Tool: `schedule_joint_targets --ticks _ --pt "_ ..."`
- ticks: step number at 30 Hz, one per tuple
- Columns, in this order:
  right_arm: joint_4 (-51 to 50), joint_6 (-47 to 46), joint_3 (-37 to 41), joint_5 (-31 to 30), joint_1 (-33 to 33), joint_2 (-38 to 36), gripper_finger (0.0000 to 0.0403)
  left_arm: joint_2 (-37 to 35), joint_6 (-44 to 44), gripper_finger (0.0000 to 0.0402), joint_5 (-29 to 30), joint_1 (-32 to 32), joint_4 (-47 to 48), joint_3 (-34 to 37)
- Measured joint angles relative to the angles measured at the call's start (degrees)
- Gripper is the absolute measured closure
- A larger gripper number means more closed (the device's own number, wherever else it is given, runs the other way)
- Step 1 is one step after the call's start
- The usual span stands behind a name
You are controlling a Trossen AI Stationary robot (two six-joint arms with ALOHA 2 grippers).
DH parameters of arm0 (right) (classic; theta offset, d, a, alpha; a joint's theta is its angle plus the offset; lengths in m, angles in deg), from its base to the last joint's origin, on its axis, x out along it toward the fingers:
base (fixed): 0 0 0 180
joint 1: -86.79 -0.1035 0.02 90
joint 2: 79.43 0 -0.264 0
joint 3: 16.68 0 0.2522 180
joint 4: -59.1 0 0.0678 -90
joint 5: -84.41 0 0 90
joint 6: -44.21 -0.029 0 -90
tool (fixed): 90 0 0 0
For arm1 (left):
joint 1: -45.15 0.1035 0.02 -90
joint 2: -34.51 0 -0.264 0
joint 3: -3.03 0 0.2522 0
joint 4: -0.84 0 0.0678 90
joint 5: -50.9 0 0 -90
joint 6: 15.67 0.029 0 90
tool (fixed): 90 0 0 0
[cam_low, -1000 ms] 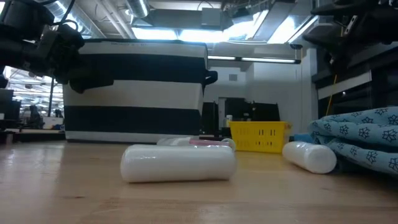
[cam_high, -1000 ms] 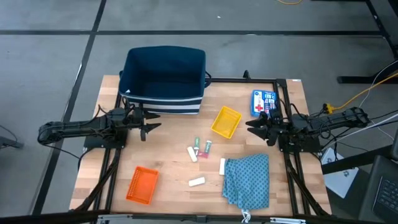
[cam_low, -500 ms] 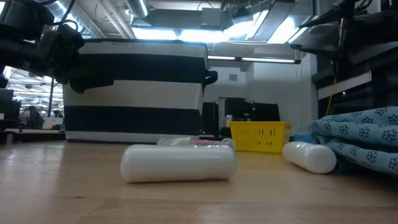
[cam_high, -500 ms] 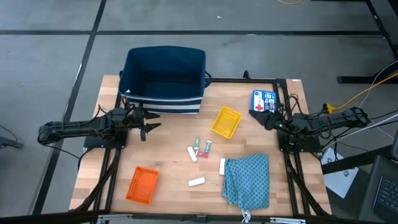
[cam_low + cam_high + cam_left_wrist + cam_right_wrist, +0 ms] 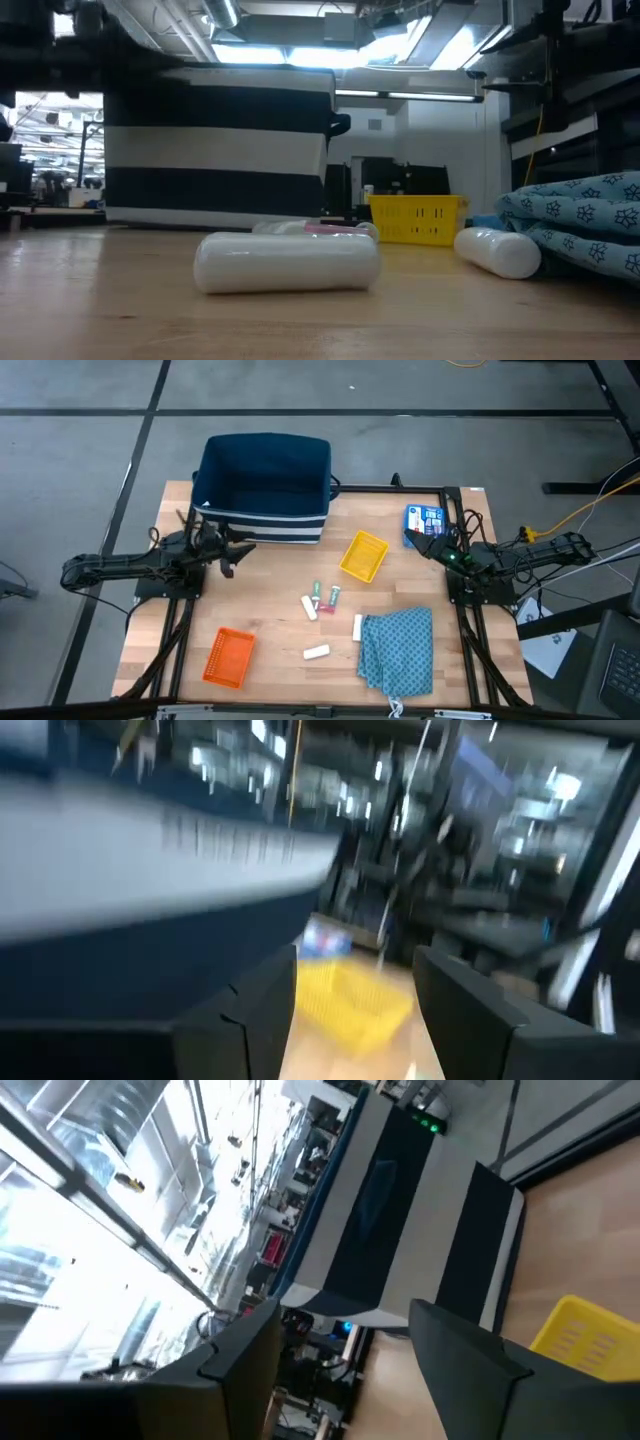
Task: Pick & place medical supplies in basket/bin
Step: Put the top left white gauze in the orange bin
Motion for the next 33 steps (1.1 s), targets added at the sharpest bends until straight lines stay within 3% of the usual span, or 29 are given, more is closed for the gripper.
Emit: schedule_joint_targets --ticks 8,15,26,29,33 --pt "0.0 -0.9 0.0 -0.6 0.0 0.0 0.0179 0.0 -0.1 0.0203 4.5 0.0 -12.1 0.0" --pt "0.0 1.7 0.0 -0.5 0.0 1.2 0.0179 0.0 -8.8 0.0203 6.0 0.0 -12.3 0.0" --pt "-0.1 6.5 0.0 1.2 0.0 1.7 0.0179 0.0 -14.9 0.0203 7.6 -0.1 -11.4 0.0" --pt "-0.1 7.1 0.0 1.2 0.0 1.7 0.0179 0.0 -18.9 0.0203 2.7 -0.1 -10.4 0.0" --pt "-0.1 7.1 0.0 1.2 0.0 1.7 0.0179 0.0 -26.3 0.0203 -11.2 -0.1 -10.3 0.0"
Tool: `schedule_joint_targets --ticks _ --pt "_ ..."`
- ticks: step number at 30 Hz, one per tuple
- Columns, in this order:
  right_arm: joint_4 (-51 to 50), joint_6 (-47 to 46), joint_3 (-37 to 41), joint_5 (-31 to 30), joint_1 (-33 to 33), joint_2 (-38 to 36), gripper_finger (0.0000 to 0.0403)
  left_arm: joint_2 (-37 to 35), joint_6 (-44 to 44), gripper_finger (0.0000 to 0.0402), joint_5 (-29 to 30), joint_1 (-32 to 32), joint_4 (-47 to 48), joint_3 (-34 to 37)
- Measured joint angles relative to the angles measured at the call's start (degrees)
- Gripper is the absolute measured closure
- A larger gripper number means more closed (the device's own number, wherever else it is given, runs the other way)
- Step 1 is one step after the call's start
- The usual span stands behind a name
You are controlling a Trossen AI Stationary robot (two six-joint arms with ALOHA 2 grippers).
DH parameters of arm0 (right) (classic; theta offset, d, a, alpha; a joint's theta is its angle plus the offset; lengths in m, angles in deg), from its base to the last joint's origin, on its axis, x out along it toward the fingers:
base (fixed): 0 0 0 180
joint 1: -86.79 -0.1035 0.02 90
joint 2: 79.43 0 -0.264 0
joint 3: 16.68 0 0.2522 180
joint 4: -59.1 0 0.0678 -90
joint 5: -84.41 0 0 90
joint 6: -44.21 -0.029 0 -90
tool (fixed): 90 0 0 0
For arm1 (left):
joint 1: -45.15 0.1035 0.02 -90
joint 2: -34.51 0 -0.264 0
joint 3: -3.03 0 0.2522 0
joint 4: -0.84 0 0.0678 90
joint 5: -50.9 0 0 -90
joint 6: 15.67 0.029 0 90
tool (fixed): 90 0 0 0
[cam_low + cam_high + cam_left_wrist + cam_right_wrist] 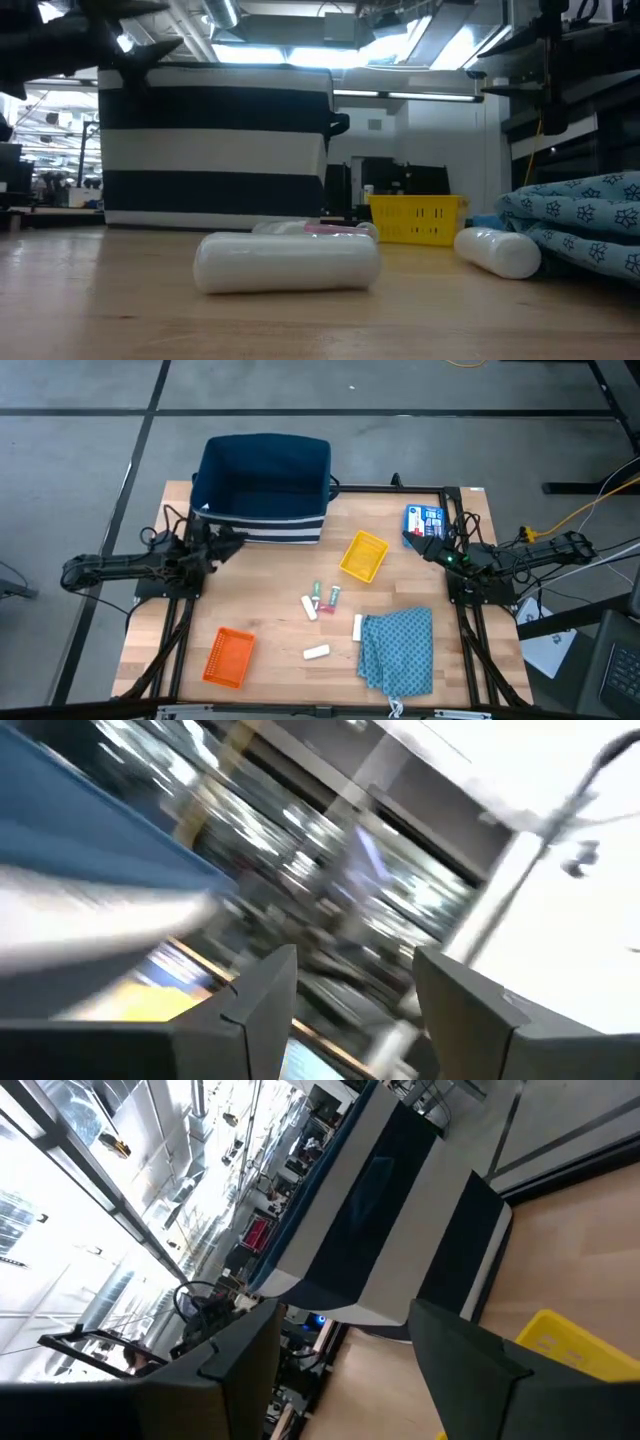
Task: Pick & place medical supplies in basket/bin
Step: Put the top left white gauze in the orange bin
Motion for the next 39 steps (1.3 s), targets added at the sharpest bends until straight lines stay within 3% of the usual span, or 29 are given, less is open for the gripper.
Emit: schedule_joint_targets --ticks 8,17,24,32,39 --pt "0.0 0.2 0.0 -0.1 0.0 0.0 0.0179 0.4 -18.6 0.0203 -8.6 -3.3 1.5 0.0" --pt "-0.1 0.1 0.0 -0.2 0.0 0.1 0.0179 7.1 -31.5 0.0203 -7.4 -11.4 1.5 -0.3" --pt "-0.2 -0.2 0.0 -0.2 0.0 0.1 0.0179 19.6 -21.8 0.0203 -3.1 -19.0 4.4 -10.6" --pt "-2.1 -2.0 0.0 1.4 0.0 0.2 0.0179 37.1 -5.4 0.0203 -1.5 -23.9 37.3 -31.4" --pt "-4.9 -2.0 0.0 8.3 0.0 0.2 0.0179 53.1 4.2 0.0203 2.6 -25.2 45.1 -45.8"
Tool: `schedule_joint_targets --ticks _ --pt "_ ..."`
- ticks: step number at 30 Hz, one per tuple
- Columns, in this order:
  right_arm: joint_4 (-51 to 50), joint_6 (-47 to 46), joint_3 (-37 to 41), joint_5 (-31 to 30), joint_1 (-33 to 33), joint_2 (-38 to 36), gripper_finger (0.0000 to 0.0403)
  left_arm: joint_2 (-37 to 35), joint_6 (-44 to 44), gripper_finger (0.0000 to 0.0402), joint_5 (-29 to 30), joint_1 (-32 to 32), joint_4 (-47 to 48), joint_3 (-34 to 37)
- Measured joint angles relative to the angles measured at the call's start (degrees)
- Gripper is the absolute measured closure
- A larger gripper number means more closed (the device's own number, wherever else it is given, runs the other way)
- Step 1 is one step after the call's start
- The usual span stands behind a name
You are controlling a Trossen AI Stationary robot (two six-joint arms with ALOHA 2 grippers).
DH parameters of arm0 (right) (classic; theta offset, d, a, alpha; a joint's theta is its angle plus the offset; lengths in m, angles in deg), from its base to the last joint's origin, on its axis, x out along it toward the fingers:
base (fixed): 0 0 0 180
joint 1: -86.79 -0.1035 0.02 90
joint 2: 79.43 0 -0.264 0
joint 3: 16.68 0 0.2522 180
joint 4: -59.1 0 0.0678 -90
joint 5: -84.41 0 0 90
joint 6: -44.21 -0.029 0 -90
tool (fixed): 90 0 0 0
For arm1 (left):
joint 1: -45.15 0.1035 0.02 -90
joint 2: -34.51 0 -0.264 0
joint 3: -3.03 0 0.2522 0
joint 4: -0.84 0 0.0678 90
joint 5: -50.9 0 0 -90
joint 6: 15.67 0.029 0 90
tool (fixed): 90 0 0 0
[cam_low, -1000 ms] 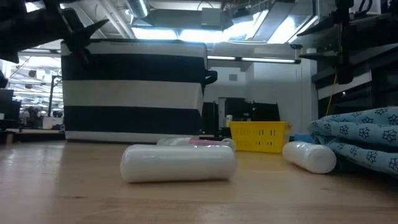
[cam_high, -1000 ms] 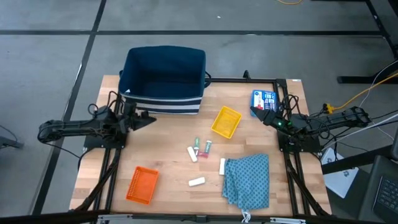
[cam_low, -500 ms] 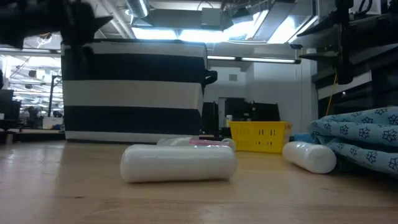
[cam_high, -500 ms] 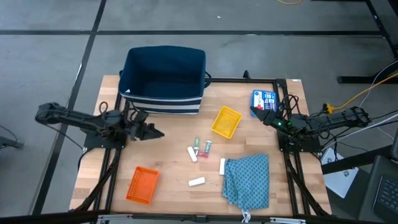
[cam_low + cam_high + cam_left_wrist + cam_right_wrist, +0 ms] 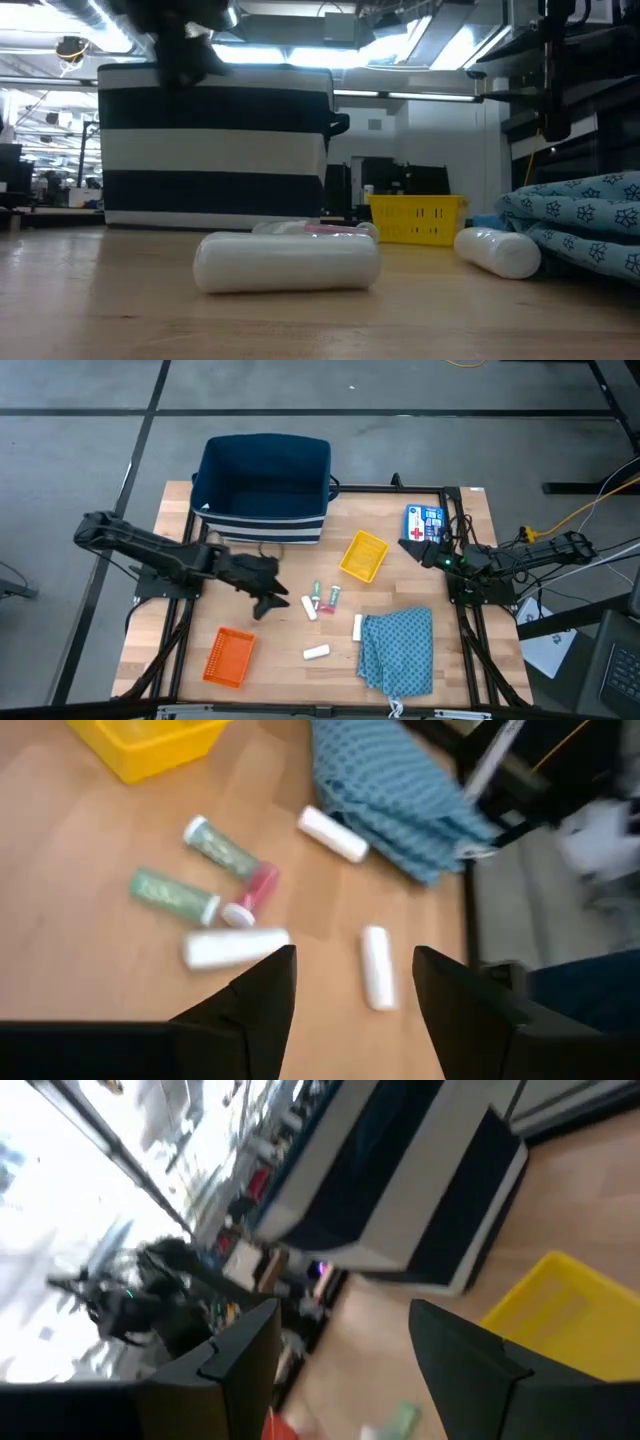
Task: Pick & place medical supplies in basket/bin
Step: Put the top left white gauze in the orange bin
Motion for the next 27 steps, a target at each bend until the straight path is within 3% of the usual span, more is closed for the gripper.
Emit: schedule_joint_targets --ticks 5,8,15,19,27 --pt "-3.8 0.6 0.0 6.2 0.0 0.0 0.0179 11.9 11.9 0.0203 7.0 -2.6 8.6 -12.4" --pt "-4.6 3.7 0.0 10.0 0.0 0.0 0.0179 19.4 20.3 0.0203 7.0 -3.2 15.5 -19.9" --pt "-4.5 7.5 0.0 12.6 0.0 0.0 0.0179 34.4 36.8 0.0203 6.5 -2.8 31.0 -33.9" --pt "-4.5 8.7 0.0 12.2 0.2 0.0 0.0179 40.1 44.1 0.0203 5.5 -1.8 33.3 -38.2" --pt "-4.5 8.8 0.0 12.5 1.7 0.0 0.0179 45.8 53.7 0.0203 2.2 -0.2 34.0 -39.1"
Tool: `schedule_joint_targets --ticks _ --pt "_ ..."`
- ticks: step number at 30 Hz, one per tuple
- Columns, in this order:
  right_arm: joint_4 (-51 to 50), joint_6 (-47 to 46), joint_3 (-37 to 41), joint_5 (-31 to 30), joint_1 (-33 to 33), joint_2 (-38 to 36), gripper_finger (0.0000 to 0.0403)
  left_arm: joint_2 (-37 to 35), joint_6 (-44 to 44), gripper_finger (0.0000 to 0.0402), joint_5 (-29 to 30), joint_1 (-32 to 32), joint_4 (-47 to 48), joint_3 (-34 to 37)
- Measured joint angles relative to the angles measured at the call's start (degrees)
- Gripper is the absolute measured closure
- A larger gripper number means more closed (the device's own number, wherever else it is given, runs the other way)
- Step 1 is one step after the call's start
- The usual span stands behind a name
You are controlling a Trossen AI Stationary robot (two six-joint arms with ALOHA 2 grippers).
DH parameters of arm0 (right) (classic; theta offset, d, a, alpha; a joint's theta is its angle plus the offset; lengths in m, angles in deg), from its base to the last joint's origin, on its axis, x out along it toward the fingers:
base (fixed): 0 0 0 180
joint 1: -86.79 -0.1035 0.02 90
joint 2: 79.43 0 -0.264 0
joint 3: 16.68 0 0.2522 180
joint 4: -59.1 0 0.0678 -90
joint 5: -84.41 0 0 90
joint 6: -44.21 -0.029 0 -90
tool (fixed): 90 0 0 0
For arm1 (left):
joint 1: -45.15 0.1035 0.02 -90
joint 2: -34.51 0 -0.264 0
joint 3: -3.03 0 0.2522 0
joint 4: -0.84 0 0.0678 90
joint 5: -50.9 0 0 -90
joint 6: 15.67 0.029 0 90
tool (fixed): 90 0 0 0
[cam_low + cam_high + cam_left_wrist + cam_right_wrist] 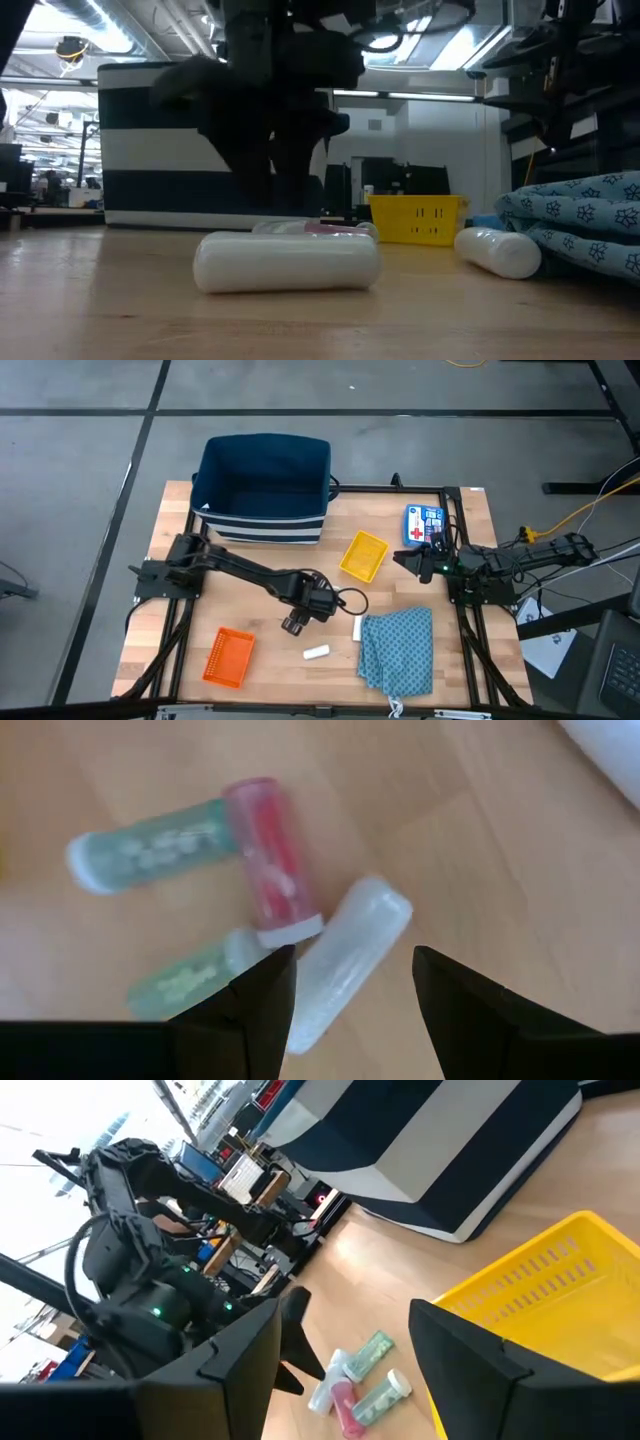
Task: Pick & place medical supplies in basket/bin
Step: Put the top left white gauze in the orange bin
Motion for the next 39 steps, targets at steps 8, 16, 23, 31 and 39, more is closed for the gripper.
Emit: schedule_joint_targets --ticks 8,16,23,31,39 --pt "0.0 -0.5 0.0 0.0 1.2 0.0 0.0179 2.9 5.5 0.0203 -2.1 0.1 0.5 0.0" --pt "0.0 0.0 0.0 0.0 2.2 0.0 0.0179 4.1 2.2 0.0217 -1.6 0.9 3.6 0.0" --pt "0.0 1.6 0.0 0.0 3.0 0.0 0.0179 4.1 -8.7 0.0307 -8.9 1.6 7.8 0.0" --pt "0.0 1.8 0.0 0.0 4.4 0.0 0.0179 2.7 -25.8 0.0361 -19.0 1.6 8.3 0.0" --pt "0.0 2.0 0.0 0.3 4.8 0.0 0.0179 -4.8 -37.6 0.0347 -17.5 2.3 8.3 0.0"
